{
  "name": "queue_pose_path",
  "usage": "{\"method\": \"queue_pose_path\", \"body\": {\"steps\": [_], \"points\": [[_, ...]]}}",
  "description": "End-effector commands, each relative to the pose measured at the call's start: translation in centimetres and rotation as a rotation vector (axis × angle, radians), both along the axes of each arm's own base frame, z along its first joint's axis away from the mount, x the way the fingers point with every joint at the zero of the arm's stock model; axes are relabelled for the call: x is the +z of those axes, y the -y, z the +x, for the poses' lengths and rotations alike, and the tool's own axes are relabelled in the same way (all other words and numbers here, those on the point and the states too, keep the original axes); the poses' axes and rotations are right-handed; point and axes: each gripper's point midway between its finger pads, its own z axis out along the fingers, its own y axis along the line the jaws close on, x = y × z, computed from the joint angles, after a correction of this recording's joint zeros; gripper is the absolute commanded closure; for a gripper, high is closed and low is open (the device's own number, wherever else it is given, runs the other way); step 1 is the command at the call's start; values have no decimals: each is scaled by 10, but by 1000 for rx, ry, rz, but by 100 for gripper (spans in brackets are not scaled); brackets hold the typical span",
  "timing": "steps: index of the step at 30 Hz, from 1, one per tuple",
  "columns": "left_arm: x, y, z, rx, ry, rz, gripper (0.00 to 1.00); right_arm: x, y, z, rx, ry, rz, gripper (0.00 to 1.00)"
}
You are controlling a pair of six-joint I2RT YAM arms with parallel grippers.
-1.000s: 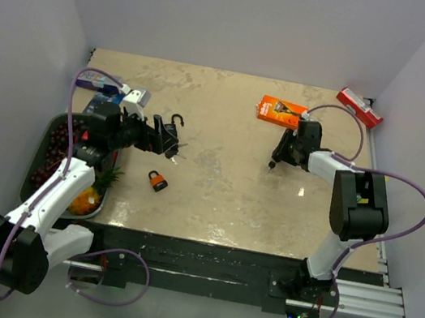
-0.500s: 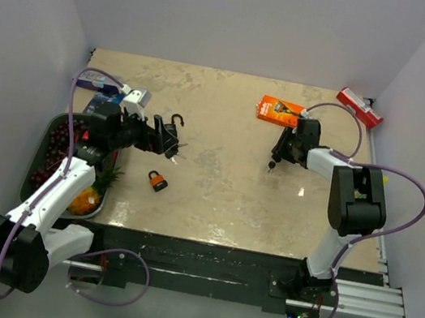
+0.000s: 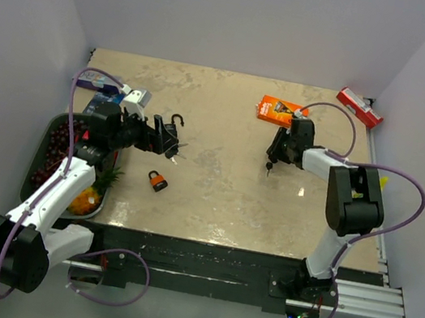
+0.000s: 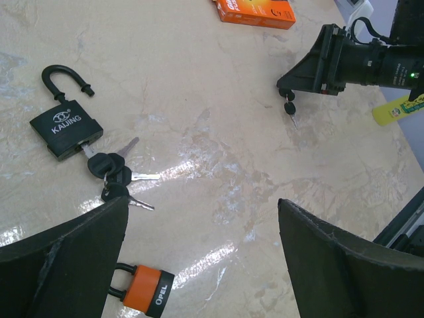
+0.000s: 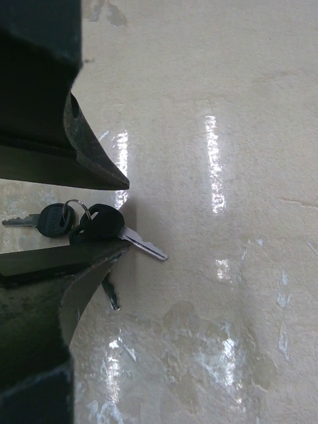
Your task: Unlock with the key
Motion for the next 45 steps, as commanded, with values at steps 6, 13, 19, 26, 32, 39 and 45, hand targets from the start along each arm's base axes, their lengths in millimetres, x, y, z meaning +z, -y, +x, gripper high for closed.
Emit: {"method": "queue_pose_path", "body": {"steps": [6, 13, 19, 26, 32, 39, 45], "points": [[11, 2, 4, -7, 42, -22, 2, -12, -22, -1, 29, -16, -3, 60], [9, 2, 4, -5, 33, -20, 2, -11, -37, -6, 69, -13, -47, 60], [9, 2, 4, -12, 34, -21, 2, -3, -20, -14, 79, -17, -146, 57], [9, 3, 4, -14, 31, -23, 2, -11, -23, -27, 174, -66, -163, 54], [9, 3, 4, -14, 29, -24, 2, -16, -22, -39, 200, -84, -156, 55], [6, 3, 3, -16, 20, -25, 2, -22, -21, -47, 198, -101, -167, 60], [6, 3, 4, -14, 19, -24, 2, -21, -22, -52, 198, -100, -171, 67]]}}
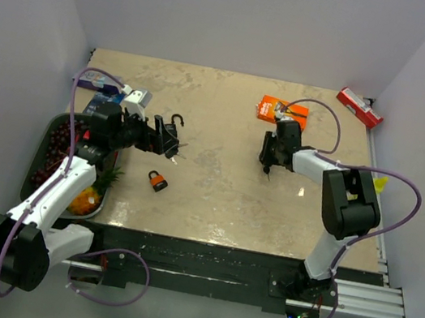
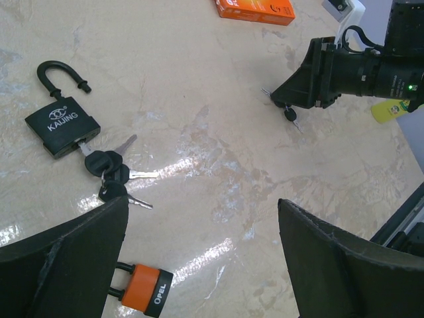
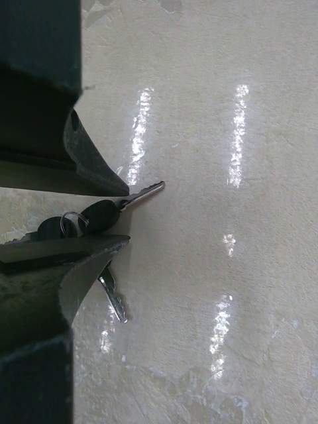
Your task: Unlock with the key
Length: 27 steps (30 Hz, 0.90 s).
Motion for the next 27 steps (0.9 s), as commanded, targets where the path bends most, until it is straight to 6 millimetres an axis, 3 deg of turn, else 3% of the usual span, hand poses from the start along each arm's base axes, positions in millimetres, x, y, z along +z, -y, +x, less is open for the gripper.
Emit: {"method": "queue_pose_path", "body": {"steps": [1, 8, 15, 27], "points": [[10, 2, 4, -8, 32, -23, 2, -17, 6, -31, 15, -98, -43, 70], [6, 4, 3, -16, 17, -30, 2, -23, 3, -36, 11, -107, -26, 87], [4, 7, 3, -35, 5, -42, 2, -5, -12, -34, 12, -44, 85, 100], [10, 19, -3, -114, 22, -89, 2, 88, -62, -48, 214, 184, 398, 100]]}}
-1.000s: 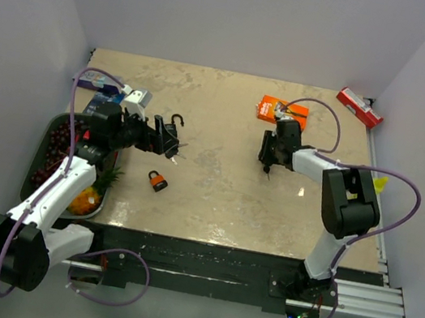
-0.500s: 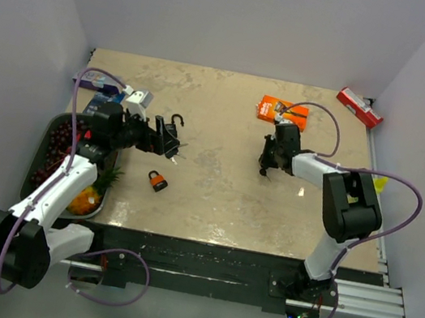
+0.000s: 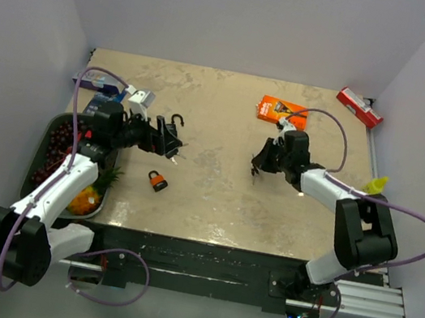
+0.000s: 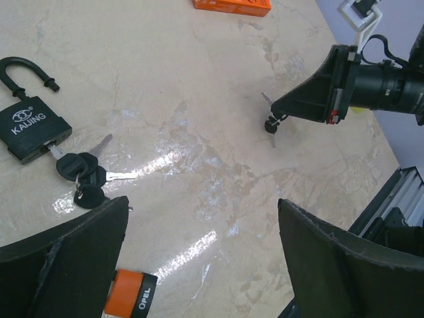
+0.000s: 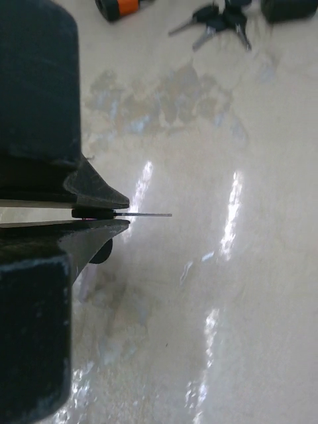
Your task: Unlock with the key
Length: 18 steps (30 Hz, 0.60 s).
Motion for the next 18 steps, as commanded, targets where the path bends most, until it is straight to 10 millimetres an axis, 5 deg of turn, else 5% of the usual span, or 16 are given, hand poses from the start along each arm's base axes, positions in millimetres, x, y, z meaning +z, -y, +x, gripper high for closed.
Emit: {"method": "queue_pose_path", "body": {"steps": [1, 8, 12, 18], "points": [[17, 10, 0, -65, 65, -55, 2, 56, -35, -3, 126, 156, 180, 100], [45, 49, -41, -337, 163, -196, 2, 112, -94, -46, 377, 244, 409, 100], [42, 68, -57, -428, 151, -202, 2, 146, -128, -73, 514, 303, 511, 100], [33, 72, -54, -422, 99, -207, 3, 183, -172, -113, 667, 361, 614, 100]]}}
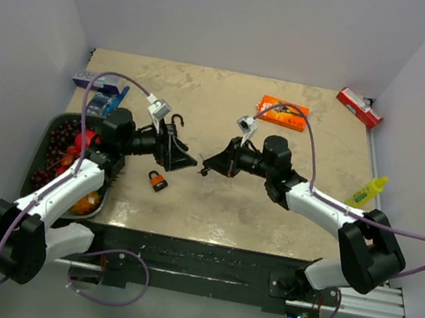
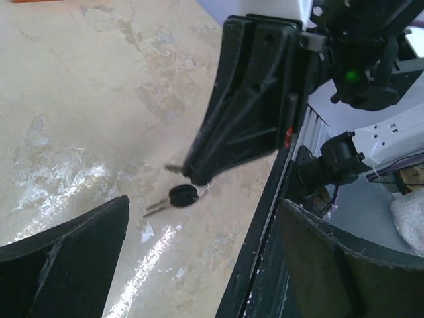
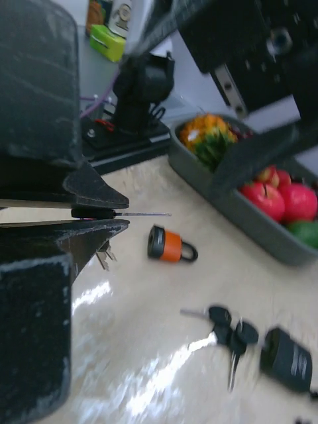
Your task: Unlock with the key
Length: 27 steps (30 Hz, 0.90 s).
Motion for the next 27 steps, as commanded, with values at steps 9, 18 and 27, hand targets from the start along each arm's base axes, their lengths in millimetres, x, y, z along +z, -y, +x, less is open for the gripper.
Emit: {"method": "queue_pose_path", "body": {"steps": [9, 18, 27], "points": [[5, 5, 0, -28, -10, -31, 23, 76, -42, -37, 146, 146, 195, 100], [13, 10, -12, -98, -11, -95, 63, 74, -44, -34, 132, 150, 183, 100], [11, 14, -19, -147, -39, -122, 100, 68, -44, -31, 123, 146, 177, 100]]}}
